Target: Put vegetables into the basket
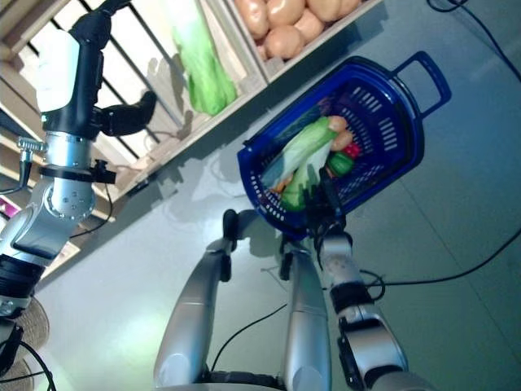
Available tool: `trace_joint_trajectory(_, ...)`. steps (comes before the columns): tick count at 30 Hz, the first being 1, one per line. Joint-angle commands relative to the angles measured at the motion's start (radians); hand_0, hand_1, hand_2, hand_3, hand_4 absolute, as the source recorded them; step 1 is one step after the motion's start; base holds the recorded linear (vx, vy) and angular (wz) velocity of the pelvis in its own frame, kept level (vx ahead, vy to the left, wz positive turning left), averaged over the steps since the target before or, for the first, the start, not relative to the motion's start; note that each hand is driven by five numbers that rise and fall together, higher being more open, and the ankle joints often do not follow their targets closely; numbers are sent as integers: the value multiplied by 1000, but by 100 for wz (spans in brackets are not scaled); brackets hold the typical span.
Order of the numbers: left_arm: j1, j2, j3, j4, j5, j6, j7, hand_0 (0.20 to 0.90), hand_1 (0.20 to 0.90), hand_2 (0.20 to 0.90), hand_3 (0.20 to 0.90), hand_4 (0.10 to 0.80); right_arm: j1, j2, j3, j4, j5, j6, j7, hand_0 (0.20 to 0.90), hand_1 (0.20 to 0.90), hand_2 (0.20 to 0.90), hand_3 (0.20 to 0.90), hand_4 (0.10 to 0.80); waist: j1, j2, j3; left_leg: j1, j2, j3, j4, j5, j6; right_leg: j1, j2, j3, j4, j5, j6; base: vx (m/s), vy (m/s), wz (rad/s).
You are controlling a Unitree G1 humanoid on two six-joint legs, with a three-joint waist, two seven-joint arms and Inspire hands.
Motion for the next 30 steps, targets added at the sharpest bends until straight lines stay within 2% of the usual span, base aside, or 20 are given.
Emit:
trace_joint_trajectory(1, -97, 59, 74, -45, 233, 73, 66, 900, 900, 900, 900, 800, 63, -32, 6, -118, -98, 30, 51, 900, 900, 900, 900, 800, -44, 54, -3, 15, -32, 49, -43, -4, -15, 88, 28, -40, -114, 52, 9, 23, 4, -16)
trace_joint_trajectory(2, -122, 99, 54, -35, 333, 108, 52, 900, 900, 900, 900, 800, 100, -52, 8, -115, -111, 51, 65, 900, 900, 900, 900, 800, -55, 50, -3, 19, -27, 58, -49, 0, -15, 90, 29, -38, -118, 53, 10, 24, 4, -15)
trace_joint_trajectory(3, -131, 109, 46, -33, 345, 120, 43, 900, 900, 900, 900, 800, 108, -58, 10, -111, -113, 52, 73, 900, 900, 900, 900, 800, -57, 49, -3, 19, -26, 59, -49, 0, -15, 90, 29, -38, -118, 54, 10, 20, -2, -8)
trace_joint_trajectory(5, -193, 187, -15, 11, 476, 162, 15, 900, 900, 900, 900, 800, 153, -83, 19, -83, -109, 74, 106, 900, 900, 900, 900, 800, -73, 42, -3, 12, -17, 63, -40, -3, -18, 85, 25, -36, -121, 56, 12, 14, -11, -6)
trace_joint_trajectory(10, -274, 253, -139, 86, 609, 179, -5, 900, 900, 900, 900, 800, 201, -98, 33, -61, -93, 79, 169, 900, 900, 900, 900, 800, -91, 33, -3, -4, -6, 75, -32, -4, -20, 66, 25, -34, -122, 63, 14, -3, -2, -8)
trace_joint_trajectory(12, -294, 262, -182, 131, 613, 178, 1, 900, 900, 900, 900, 800, 207, -102, 34, -58, -76, 87, 178, 900, 900, 900, 900, 800, -97, 31, -3, -7, -4, 76, -31, -3, -23, 64, 24, -33, -125, 66, 15, -7, 19, -5)
trace_joint_trajectory(14, -348, 268, -284, 212, 640, 169, -34, 900, 900, 900, 900, 800, 203, -111, 38, -52, -61, 100, 217, 900, 900, 900, 900, 800, -109, 28, -3, -15, 5, 80, -28, -1, -26, 56, 23, -30, -127, 71, 17, -13, 23, -4)
trace_joint_trajectory(18, -394, 267, -405, 297, 643, 176, -95, 900, 900, 900, 900, 800, 192, -131, 49, -79, -57, 80, 218, 900, 900, 900, 900, 800, -120, 18, -3, -29, 15, 83, -22, 4, -29, 46, 24, -22, -134, 79, 19, -10, 18, -7)
trace_joint_trajectory(26, -425, 243, -496, 422, 551, 190, -68, 900, 900, 900, 900, 800, 176, -169, 8, -139, -21, 21, 229, 900, 900, 900, 900, 800, -142, 5, -3, -54, 31, 99, -10, 13, -34, 22, 25, -15, -137, 95, 24, -3, 32, -5)
trace_joint_trajectory(30, -422, 228, -495, 475, 532, 187, -50, 900, 900, 900, 900, 800, 174, -175, -8, -153, -33, 10, 240, 900, 900, 900, 900, 800, -147, 1, -3, -61, 35, 103, -4, 10, -38, 17, 21, -12, -142, 96, 25, -4, 20, -4)
